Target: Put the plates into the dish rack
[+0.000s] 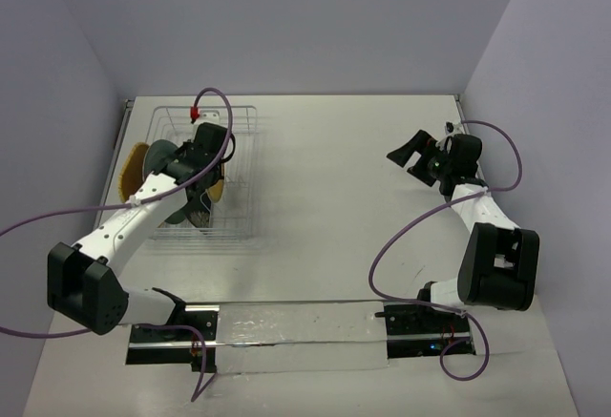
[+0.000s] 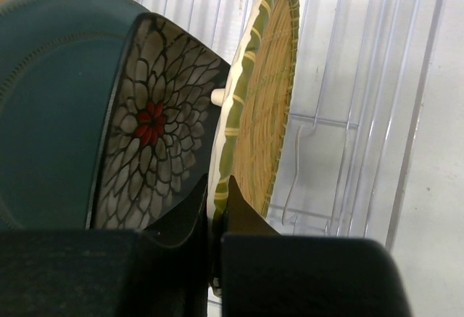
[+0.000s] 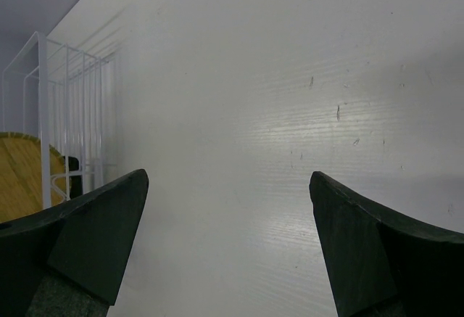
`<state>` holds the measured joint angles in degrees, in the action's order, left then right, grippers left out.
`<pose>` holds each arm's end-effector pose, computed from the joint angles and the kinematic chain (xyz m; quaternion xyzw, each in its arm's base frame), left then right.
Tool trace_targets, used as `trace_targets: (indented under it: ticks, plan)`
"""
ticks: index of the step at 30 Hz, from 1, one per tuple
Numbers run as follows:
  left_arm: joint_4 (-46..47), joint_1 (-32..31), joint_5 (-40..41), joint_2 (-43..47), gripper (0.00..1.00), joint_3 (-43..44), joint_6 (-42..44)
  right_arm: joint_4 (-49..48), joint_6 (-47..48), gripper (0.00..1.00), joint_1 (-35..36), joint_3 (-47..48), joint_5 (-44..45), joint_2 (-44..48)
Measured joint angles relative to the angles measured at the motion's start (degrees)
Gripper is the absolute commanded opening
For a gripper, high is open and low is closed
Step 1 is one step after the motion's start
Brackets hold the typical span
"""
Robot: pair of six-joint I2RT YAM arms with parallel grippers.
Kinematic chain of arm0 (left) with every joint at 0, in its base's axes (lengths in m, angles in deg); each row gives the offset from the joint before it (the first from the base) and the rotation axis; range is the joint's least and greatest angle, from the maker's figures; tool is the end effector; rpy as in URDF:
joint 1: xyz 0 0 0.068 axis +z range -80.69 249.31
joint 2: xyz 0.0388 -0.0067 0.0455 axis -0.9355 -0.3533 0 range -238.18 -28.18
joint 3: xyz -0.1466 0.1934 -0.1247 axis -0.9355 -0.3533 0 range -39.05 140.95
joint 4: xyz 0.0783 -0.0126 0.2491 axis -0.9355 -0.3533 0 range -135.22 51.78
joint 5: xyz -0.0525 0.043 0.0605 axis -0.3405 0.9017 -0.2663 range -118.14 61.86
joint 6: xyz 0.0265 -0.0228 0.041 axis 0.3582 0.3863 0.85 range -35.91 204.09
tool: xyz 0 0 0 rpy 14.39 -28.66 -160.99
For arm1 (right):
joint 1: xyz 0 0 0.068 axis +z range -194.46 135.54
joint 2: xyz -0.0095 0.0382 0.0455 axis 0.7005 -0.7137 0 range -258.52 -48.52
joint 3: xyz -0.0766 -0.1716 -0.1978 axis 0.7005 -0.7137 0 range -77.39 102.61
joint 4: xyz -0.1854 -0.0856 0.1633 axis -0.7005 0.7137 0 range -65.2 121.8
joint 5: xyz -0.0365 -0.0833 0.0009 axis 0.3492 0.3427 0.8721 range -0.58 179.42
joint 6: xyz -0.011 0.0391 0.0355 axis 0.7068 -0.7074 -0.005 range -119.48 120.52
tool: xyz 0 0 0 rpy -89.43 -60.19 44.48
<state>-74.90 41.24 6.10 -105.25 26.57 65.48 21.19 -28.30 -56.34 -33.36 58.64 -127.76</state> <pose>0.2581 -0.1150 0.3041 -0.0312 0.8982 0.1172 0.4225 0.2920 -0.0428 0.2257 0.1712 0.8341 0.2984 0.4311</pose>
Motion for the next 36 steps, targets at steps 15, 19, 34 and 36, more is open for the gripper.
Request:
trace_targets:
  ticks: [15, 19, 34, 36]
  plan:
    - [-0.1, -1.9, 0.2, -2.0, 0.41, -2.3, -2.4, 0.8, 0.0, 1.00, 0.0, 0.5, 0.6, 0.0]
    - [-0.6, -2.3, 1.4, -2.2, 0.44, -2.4, -3.1, 0.9, 0.0, 1.00, 0.0, 0.6, 0.8, 0.0]
    - [-0.5, -3.9, 2.5, 1.7, 0.00, -4.1, -6.1, 1.1, 0.0, 1.00, 0.0, 0.6, 1.2, 0.0]
    - [-1.0, -4.0, 2.8, 1.7, 0.00, -4.1, -7.7, 1.1, 0.0, 1.00, 0.0, 0.6, 1.2, 0.0]
